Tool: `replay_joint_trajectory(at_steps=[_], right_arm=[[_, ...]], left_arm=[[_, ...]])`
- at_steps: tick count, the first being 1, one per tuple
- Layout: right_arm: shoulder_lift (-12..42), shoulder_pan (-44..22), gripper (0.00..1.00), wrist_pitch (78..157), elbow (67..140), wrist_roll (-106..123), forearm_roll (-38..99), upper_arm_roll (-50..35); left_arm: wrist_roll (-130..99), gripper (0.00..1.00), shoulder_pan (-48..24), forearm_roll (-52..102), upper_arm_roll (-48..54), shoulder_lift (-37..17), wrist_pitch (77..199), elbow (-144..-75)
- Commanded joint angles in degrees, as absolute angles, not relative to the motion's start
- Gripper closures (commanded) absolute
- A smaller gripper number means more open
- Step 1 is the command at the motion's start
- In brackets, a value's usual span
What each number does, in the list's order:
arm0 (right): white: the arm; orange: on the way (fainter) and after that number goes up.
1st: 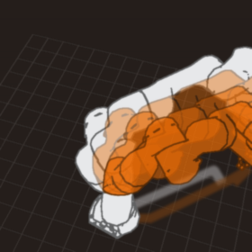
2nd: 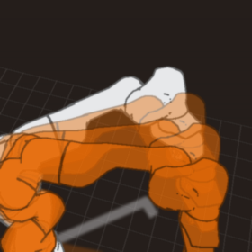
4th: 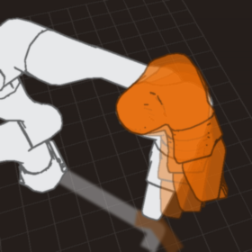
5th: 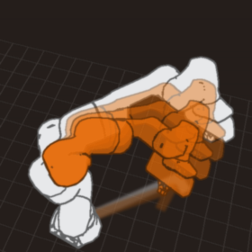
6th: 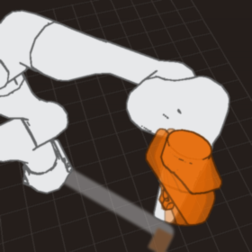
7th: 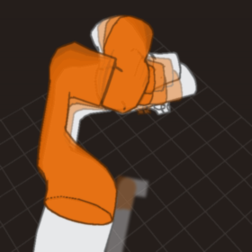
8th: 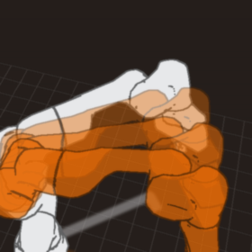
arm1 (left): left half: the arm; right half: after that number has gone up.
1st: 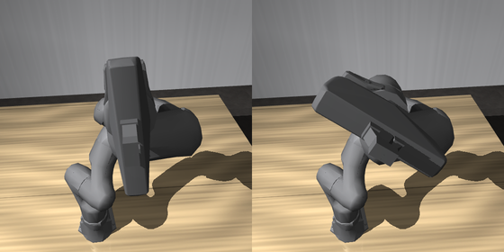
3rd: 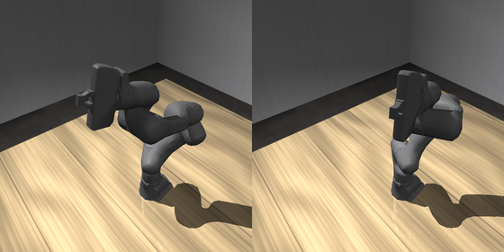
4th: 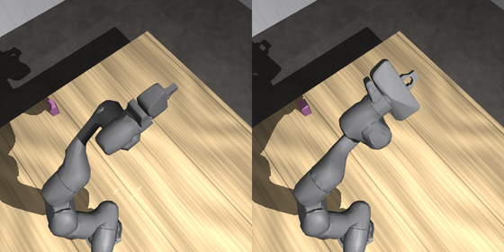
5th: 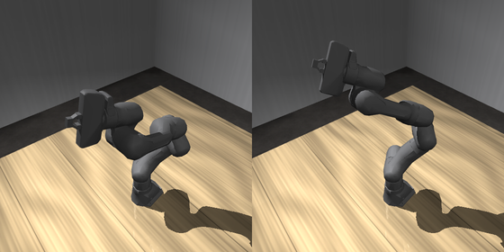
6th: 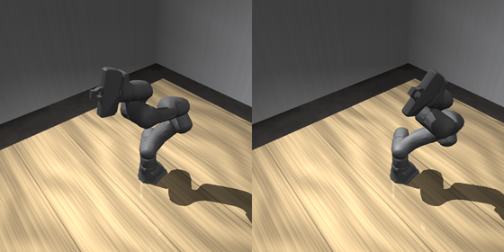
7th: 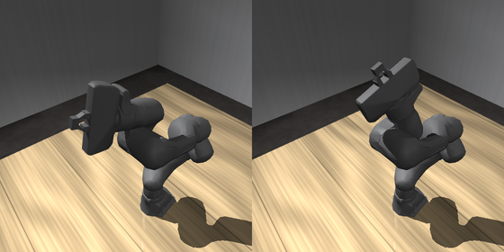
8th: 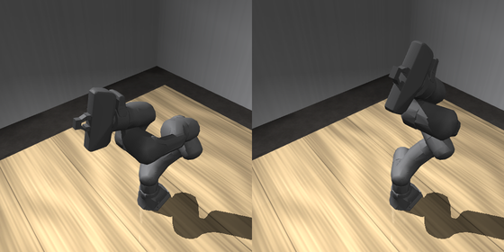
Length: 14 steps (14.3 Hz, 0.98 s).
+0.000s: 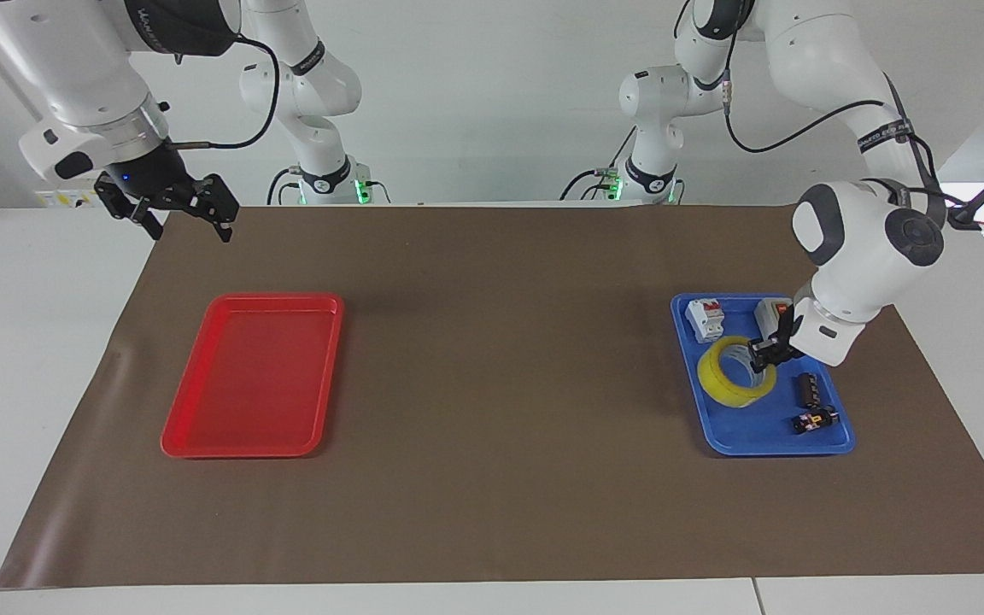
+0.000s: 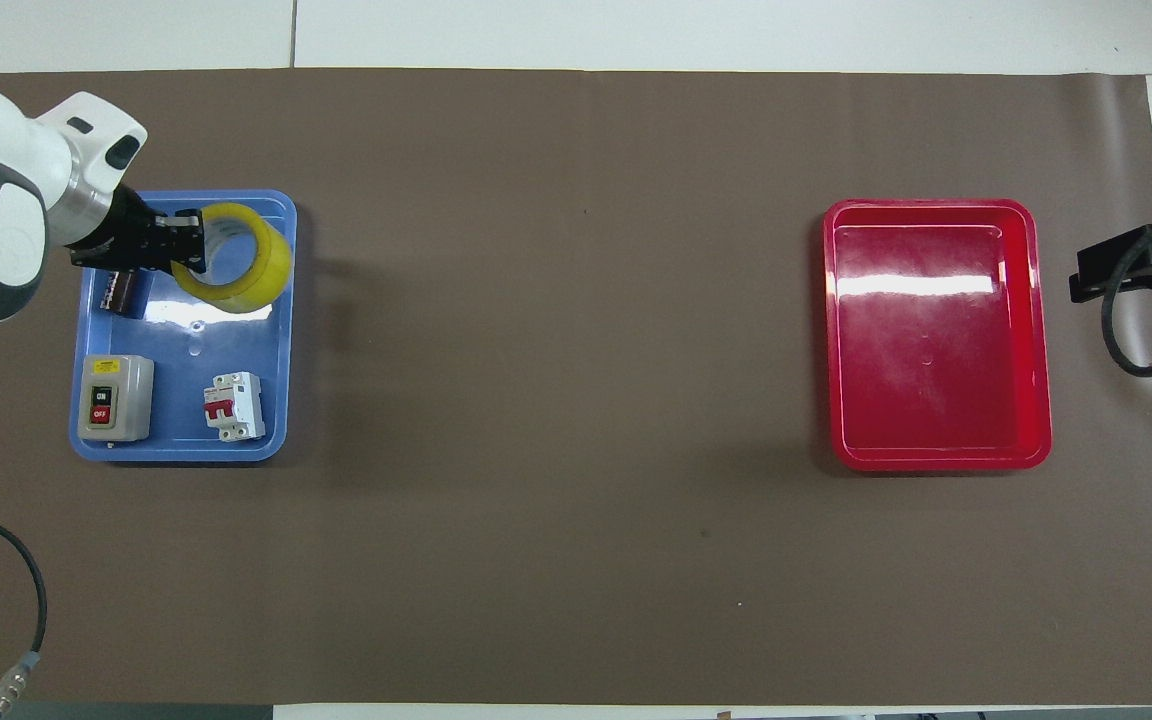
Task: Place and move tape with both arms
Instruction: 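Carry the tape roll to the table middle and release it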
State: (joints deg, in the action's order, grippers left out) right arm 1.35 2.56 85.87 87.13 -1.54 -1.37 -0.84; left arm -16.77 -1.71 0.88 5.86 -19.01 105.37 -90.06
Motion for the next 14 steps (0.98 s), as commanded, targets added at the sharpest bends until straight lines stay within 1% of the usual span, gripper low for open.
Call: replay_joint_trajectory(at_steps=[1, 4, 7, 8, 10, 11, 12, 13, 14], right_arm=[[0.9, 3.3, 0.0, 86.7, 88.1, -1.7, -0.9, -1.0], [0.8, 3.2, 0.0, 85.7, 88.2, -1.7, -0.9, -1.0], [0.4, 3.3, 0.0, 86.7, 89.5, -1.2, -0.7, -1.0], [-0.1, 3.8, 0.0, 88.2, 90.8, -0.6, -0.5, -1.0], [-1.5, 6.0, 0.0, 92.1, 94.3, 5.5, -0.5, -0.9], [-1.7, 6.7, 0.0, 93.8, 95.0, 8.7, -0.5, -0.9], [-1.7, 6.7, 0.0, 94.5, 95.4, 9.7, -0.5, -0.9], [-2.2, 6.7, 0.0, 94.7, 96.3, 9.6, -0.5, -0.9], [-3.2, 6.6, 0.0, 95.4, 98.3, 9.5, -0.5, -0.9]], left_arm=[[-33.0, 1.0, -13.0, 0.2, 5.2, -23.2, 101.5, -82.1], [-46.2, 1.0, -22.8, 0.8, 5.3, -23.6, 107.3, -82.4], [-52.4, 1.0, -29.3, -0.5, 5.2, -28.4, 112.2, -83.9], [-53.1, 1.0, -29.6, -1.0, 5.2, -28.8, 115.4, -85.7], [-53.9, 1.0, -30.1, -1.1, 5.2, -29.0, 122.3, -91.3], [-53.9, 1.0, -30.2, -1.1, 5.2, -28.8, 123.4, -92.7], [-54.0, 1.0, -30.3, -1.1, 5.2, -28.7, 123.4, -92.7], [-54.0, 0.35, -30.1, -1.1, 5.2, -28.8, 123.3, -92.7], [-54.0, 0.0, -29.9, -1.1, 5.1, -28.7, 123.0, -92.6]])
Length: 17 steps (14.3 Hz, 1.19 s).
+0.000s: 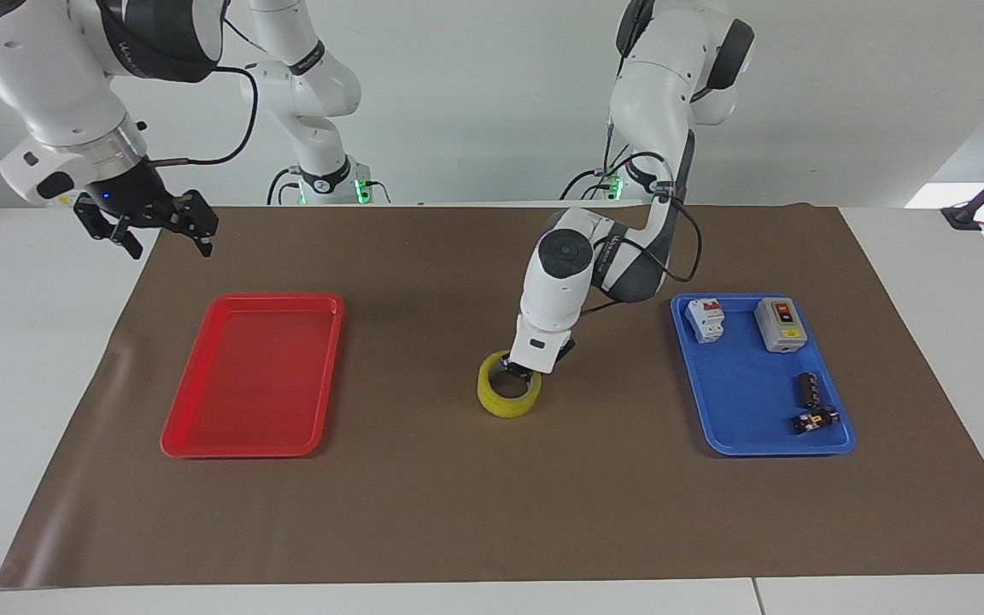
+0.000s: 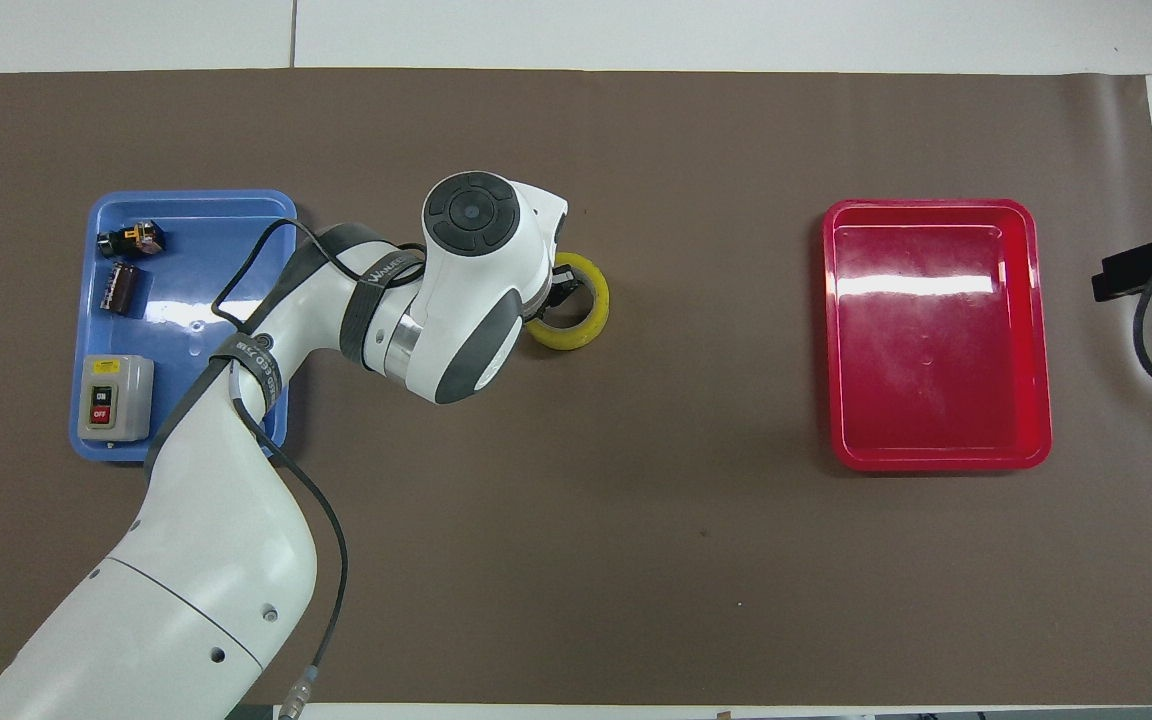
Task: Place and move tape with both arms
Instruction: 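Carry the tape roll to the table middle and release it, then return the left gripper to rest while the right gripper reaches the tape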
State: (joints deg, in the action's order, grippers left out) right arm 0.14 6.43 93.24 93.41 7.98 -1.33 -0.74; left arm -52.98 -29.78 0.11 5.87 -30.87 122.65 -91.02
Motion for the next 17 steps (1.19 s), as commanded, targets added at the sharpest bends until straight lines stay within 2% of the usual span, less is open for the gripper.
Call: replay_joint_trajectory(at_steps=[1, 3, 4, 6, 7, 10, 14, 16, 17], right_arm=[[-3.7, 6.5, 0.0, 97.1, 99.8, 9.3, -0.3, -1.1], [-4.7, 4.0, 0.09, 101.6, 102.7, 8.2, 2.6, -1.5], [-5.5, 1.3, 0.09, 103.3, 105.1, 7.2, 2.8, -1.5], [-5.2, -4.6, 0.0, 107.3, 108.2, -1.2, 2.9, -1.4], [-4.3, -7.0, 0.0, 108.4, 108.5, -6.2, 2.8, -1.4], [2.3, -12.8, 0.0, 115.0, 107.8, -12.4, 2.3, -1.4], [10.2, -19.6, 0.0, 123.9, 107.0, -19.3, 0.5, -1.5], [15.4, -22.7, 0.0, 124.2, 101.9, -25.0, 0.2, -1.3], [20.0, -23.9, 0.0, 123.8, 97.1, -27.4, -0.3, -1.3]], left_arm=[[-54.0, 0.0, -29.7, -1.1, 5.0, -28.5, 121.7, -91.6], [-53.3, 0.0, -28.1, -1.1, 3.1, -24.8, 116.1, -90.4], [-52.7, 0.0, -26.3, -1.1, 2.9, -21.2, 113.7, -91.0], [-45.1, 0.0, -21.1, -1.2, 2.9, -15.1, 106.8, -91.6], [-39.6, 0.0, -17.7, -1.2, 2.9, -12.5, 103.4, -91.4], [-23.2, 0.0, -8.2, -1.1, 2.9, -5.6, 95.4, -91.4], [-4.1, 0.0, -2.3, -1.1, 2.8, -0.9, 85.5, -91.5], [-2.4, 0.0, -1.4, -0.5, 2.9, -0.4, 85.0, -91.4], [-2.3, 0.0, -1.7, -0.8, 3.1, -0.4, 84.9, -91.2]])
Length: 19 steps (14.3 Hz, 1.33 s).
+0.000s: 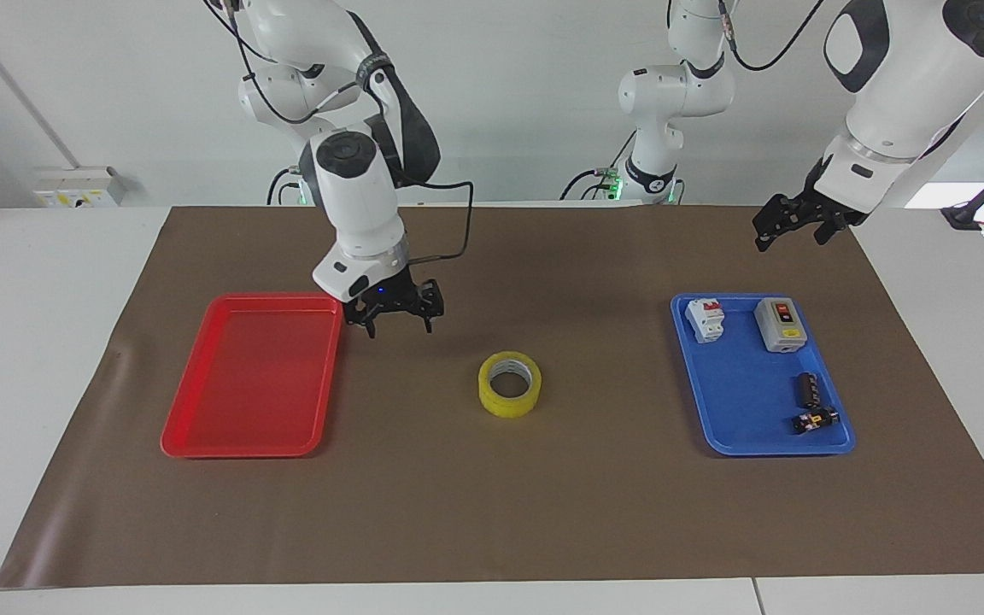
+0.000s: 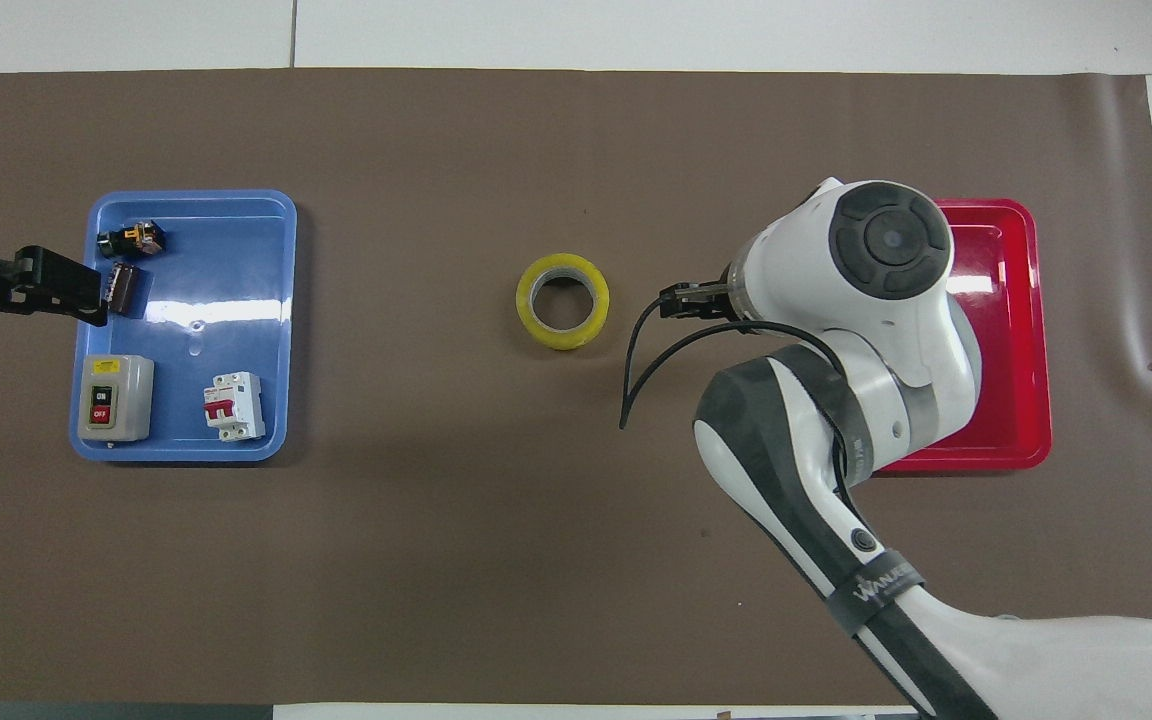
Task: Place and move tape with both arms
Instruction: 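Return the left gripper to rest while the right gripper reaches the tape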
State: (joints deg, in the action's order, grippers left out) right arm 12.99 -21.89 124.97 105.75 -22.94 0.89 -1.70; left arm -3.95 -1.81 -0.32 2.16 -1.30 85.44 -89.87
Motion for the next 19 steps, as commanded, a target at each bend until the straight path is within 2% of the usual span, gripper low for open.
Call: replay_joint_trajectory(at_steps=[1, 3, 6, 11, 12, 13, 14, 16, 17, 19], right_arm=[[24.2, -24.1, 0.0, 124.4, 93.1, -29.0, -0.4, -1.5], [29.2, -25.5, 0.0, 127.0, 90.0, -29.7, -0.2, -1.6], [29.4, -27.9, 0.0, 135.9, 94.8, -31.5, -0.4, -1.5], [30.2, -29.2, 0.0, 138.0, 97.7, -29.2, -3.2, -1.5], [30.1, -29.1, 0.05, 138.2, 98.3, -27.4, -3.3, -1.5], [30.1, -28.9, 0.12, 138.3, 98.4, -25.1, -3.3, -1.6], [29.9, -29.1, 0.27, 138.3, 99.1, -23.6, -3.3, -1.5], [29.7, -29.0, 0.85, 139.5, 100.5, -19.9, -3.3, -1.5], [30.1, -28.9, 1.0, 139.5, 100.2, -18.6, -3.4, -1.5], [29.9, -28.9, 1.0, 138.2, 99.6, -18.5, -3.6, -1.5]], left_arm=[[-2.5, 0.0, -2.7, -1.2, 3.3, -0.1, 84.4, -91.2], [-2.2, 0.0, -1.6, -0.5, 3.3, 2.7, 82.5, -91.8], [-1.7, 0.0, -2.2, 1.1, 3.3, 1.2, 83.1, -91.0], [-1.5, 0.0, -2.2, 1.3, 3.3, 1.6, 83.8, -91.8], [-1.5, 0.0, -2.4, 1.3, 3.3, 1.6, 83.8, -91.8], [-1.6, 0.0, -2.5, 1.3, 3.3, 1.5, 83.8, -91.8], [-1.7, 0.0, -2.5, 1.3, 3.3, 1.5, 83.8, -91.8], [-1.8, 0.0, -2.9, 1.3, 3.2, 1.2, 83.6, -91.5], [-1.8, 0.0, -2.9, 1.2, 3.1, 1.2, 83.7, -91.5], [-1.8, 0.0, -2.7, 1.2, 3.1, 1.1, 83.6, -91.6]])
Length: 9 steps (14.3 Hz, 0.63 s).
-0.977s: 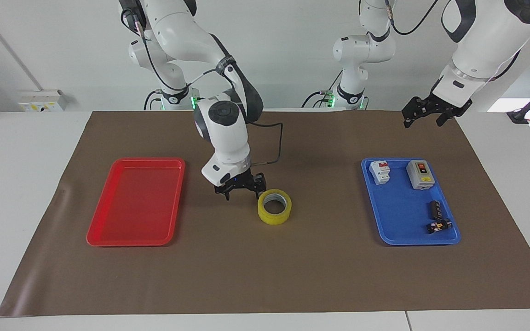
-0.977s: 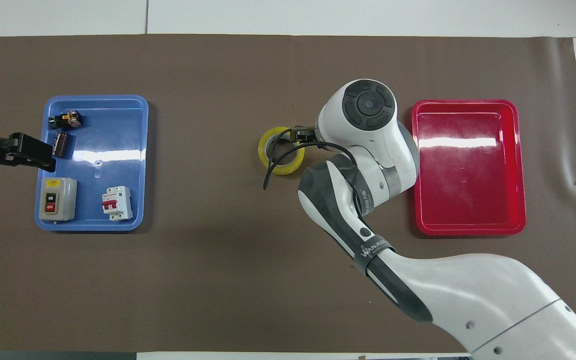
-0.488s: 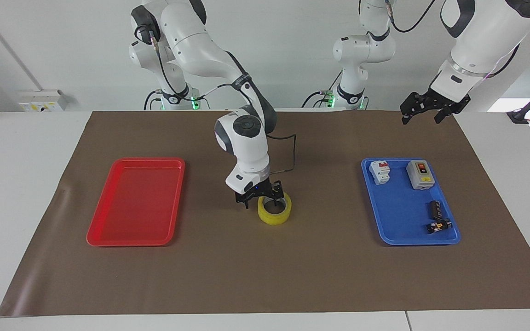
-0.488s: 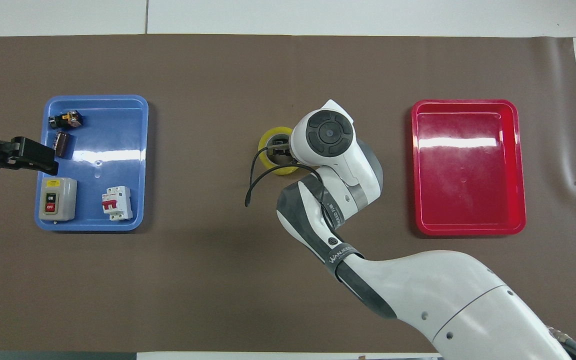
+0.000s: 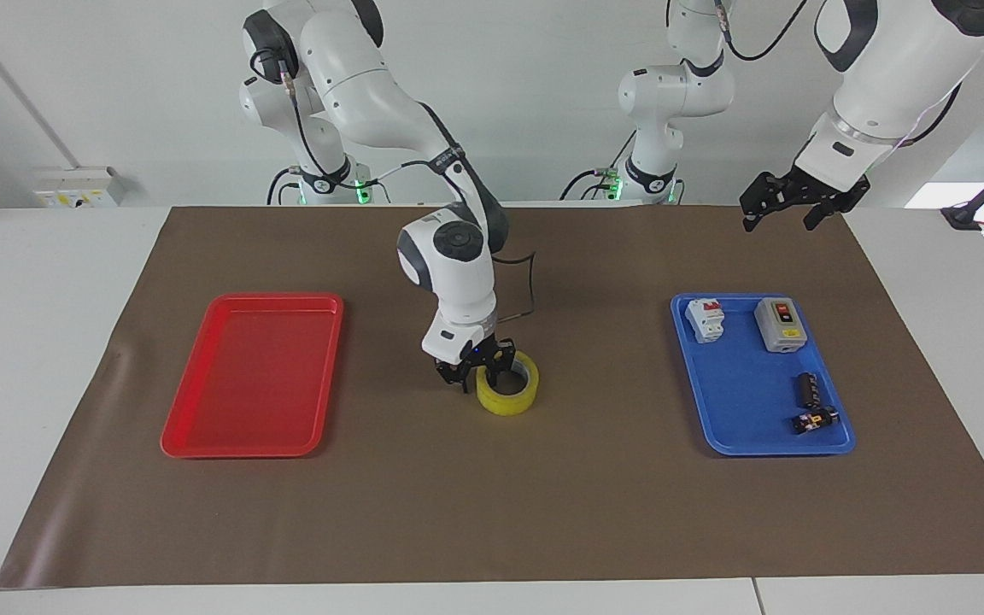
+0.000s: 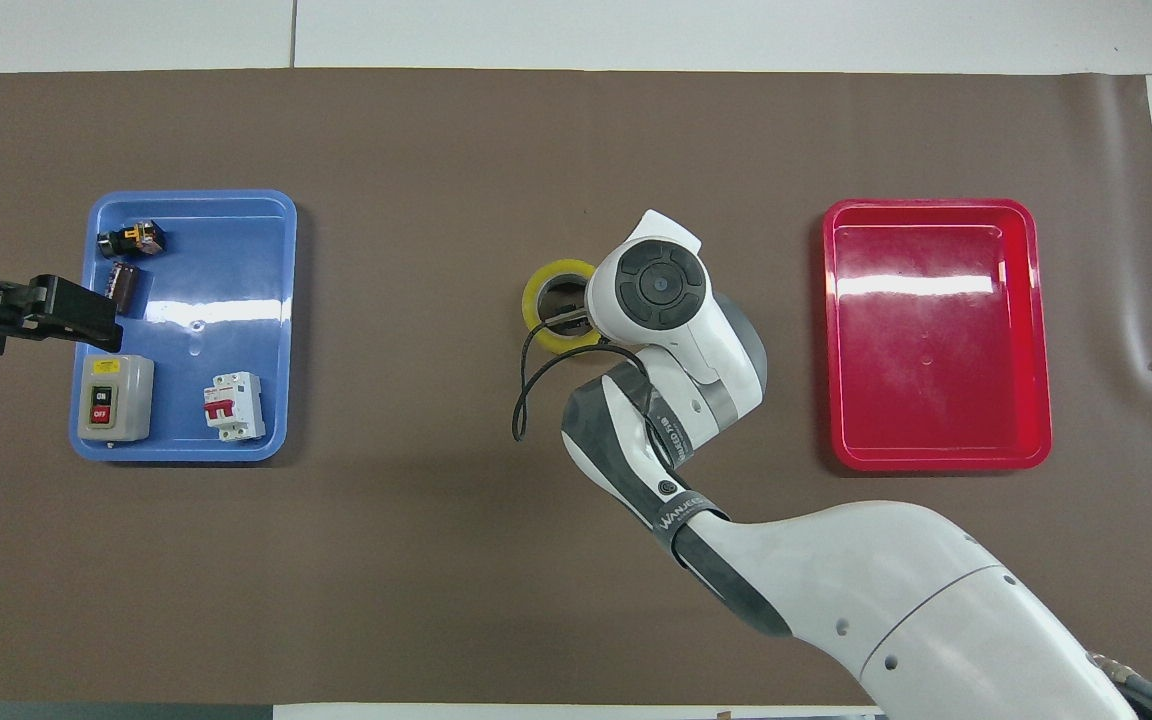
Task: Place and move tape with both arms
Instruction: 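Grasp the tape roll with the right gripper and carry it to the red tray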
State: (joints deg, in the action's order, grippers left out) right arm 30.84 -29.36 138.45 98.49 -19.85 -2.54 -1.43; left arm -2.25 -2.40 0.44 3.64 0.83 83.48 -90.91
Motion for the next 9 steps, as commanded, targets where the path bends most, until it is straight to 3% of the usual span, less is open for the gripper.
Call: replay_joint_trajectory(at_steps=[1, 4, 5, 7, 9], right_arm=[[29.8, -28.6, 1.0, 136.2, 98.2, -18.5, -3.5, -1.5], [28.2, -24.4, 1.0, 120.1, 89.8, -17.9, -3.7, -1.3], [24.5, -23.6, 1.0, 116.5, 90.6, -17.2, -3.8, -1.1], [15.9, -20.6, 1.0, 110.9, 96.4, -14.3, -3.9, -1.0], [7.7, -15.5, 1.0, 110.1, 104.8, -8.0, -3.9, -1.0]], left_arm=[[-2.0, 0.0, -2.7, 1.2, 3.0, 1.1, 83.7, -91.6], [-2.0, 0.0, -2.7, 1.2, 3.0, 1.3, 83.5, -91.8], [-2.2, 0.0, -2.5, 1.2, 3.0, 1.3, 83.6, -91.8], [-2.1, 0.0, -2.0, 1.2, 3.0, 1.3, 83.5, -91.8], [-2.1, 0.0, -2.0, 1.2, 2.9, 1.3, 83.5, -91.8]])
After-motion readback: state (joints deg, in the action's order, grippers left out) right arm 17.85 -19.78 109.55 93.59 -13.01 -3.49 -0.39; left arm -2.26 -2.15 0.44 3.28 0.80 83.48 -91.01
